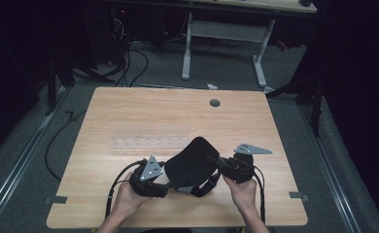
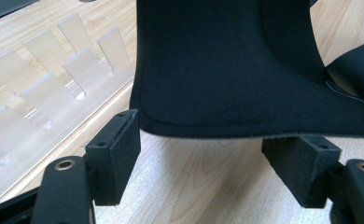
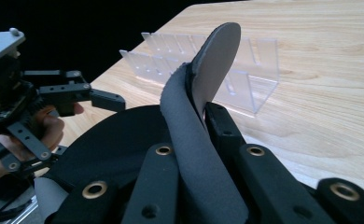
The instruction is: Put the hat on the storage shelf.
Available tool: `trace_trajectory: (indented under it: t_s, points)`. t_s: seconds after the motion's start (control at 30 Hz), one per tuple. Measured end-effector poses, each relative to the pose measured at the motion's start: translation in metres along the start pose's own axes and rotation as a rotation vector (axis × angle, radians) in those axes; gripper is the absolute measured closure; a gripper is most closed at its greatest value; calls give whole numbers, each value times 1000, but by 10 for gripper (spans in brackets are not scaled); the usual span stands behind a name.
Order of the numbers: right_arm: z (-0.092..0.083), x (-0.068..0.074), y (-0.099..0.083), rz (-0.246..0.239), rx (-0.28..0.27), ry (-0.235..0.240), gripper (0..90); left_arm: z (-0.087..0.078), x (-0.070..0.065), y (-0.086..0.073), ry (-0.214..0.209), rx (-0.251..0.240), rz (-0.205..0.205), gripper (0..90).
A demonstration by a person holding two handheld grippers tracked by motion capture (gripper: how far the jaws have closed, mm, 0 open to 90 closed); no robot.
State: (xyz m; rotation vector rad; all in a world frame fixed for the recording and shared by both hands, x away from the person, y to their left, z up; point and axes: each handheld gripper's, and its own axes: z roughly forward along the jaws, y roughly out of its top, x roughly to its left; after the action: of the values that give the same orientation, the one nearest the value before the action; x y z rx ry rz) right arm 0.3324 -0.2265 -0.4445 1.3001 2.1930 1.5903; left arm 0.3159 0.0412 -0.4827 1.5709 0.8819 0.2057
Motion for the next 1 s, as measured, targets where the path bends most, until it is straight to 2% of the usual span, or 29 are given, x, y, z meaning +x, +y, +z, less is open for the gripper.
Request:
trace_trajectory:
  t_s: [0.13,0.33,0.43,0.47,0.8,0.9,1.0]
  points:
    - [1,2,1,1,0,12,832,0,1,1,3,-12,-4,301]
    - [4,4,0,13,9,32,832,0,-1,1,20,-15,19,322]
    - [4,5,0,18,8,45,831,-2,-2,2,4,-22,19,362]
    - [5,5,0,25,8,52,831,-2,-3,3,4,-21,30,367]
    - [10,10,-2,33,18,73,830,-1,-3,5,1,8,25,426]
    - [12,13,-2,31,25,77,829,-2,-4,5,-13,9,14,454]
    - [10,12,-2,35,25,93,826,-5,-3,7,-45,5,0,546]
